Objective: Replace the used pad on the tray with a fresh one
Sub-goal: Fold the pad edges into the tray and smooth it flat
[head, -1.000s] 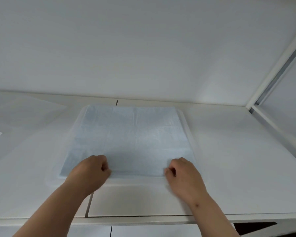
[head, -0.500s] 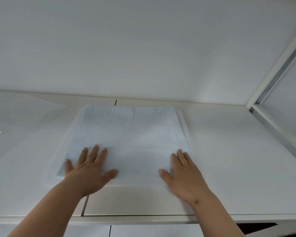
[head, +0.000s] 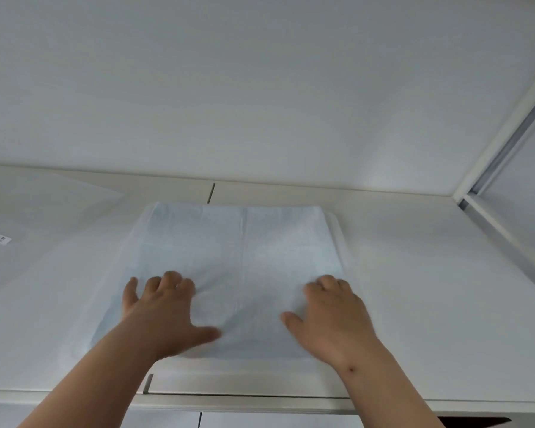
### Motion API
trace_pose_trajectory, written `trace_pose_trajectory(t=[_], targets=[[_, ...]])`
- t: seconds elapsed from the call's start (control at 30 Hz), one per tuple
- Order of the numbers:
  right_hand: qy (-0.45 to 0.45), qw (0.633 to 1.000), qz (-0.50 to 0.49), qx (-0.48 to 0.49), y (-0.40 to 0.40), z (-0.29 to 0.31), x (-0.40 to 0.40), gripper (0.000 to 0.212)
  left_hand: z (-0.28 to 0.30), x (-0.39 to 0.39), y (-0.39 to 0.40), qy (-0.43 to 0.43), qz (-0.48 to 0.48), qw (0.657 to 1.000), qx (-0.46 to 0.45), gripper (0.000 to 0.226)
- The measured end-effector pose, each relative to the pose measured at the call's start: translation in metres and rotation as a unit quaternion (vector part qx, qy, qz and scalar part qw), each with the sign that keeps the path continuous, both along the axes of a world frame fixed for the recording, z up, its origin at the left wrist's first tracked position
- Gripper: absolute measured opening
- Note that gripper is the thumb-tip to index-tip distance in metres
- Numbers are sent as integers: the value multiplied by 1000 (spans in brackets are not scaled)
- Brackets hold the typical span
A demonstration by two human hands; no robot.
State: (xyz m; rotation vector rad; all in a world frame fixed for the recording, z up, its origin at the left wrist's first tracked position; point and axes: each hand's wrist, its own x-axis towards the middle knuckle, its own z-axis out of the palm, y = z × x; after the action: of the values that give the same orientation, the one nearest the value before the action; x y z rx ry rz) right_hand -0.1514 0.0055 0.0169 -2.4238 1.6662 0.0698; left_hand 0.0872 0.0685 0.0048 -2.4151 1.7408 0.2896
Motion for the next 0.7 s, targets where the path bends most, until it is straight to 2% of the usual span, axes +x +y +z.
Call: trace_pose_trajectory(t=[0.07,0.17,0.23,0.33,0.43,0.5,0.57,0.63,0.7], targets=[[-36,999,38,13,-5,-15,12,72,-11,-5,-7,34,-5,998,-50,84],[-3,995,78,60,-8,-39,18,90,-29,-7,-13,61,-16,998,-8,99],[9,995,62,72,-12,-47,13,101,-36,-2,-13,59,-12,998,13,107],[24,996,12,83,-18,-46,1,93,-37,4,-11,62,2,998,26,103],[24,997,-19,75,-19,-39,-1,92,-32,0,-16,57,11,998,24,89],[12,999,8,48,-22,-37,8,89,-28,-10,-23,59,-12,998,-9,81],[-1,998,58,35,-26,-36,19,88,-28,-24,-32,63,-80,994,-46,79],[-8,994,94,50,-31,-39,25,95,-32,-36,-39,86,-122,988,-50,87],[-1,993,102,57,-34,-45,23,105,-40,-39,-44,89,-123,988,-23,95]])
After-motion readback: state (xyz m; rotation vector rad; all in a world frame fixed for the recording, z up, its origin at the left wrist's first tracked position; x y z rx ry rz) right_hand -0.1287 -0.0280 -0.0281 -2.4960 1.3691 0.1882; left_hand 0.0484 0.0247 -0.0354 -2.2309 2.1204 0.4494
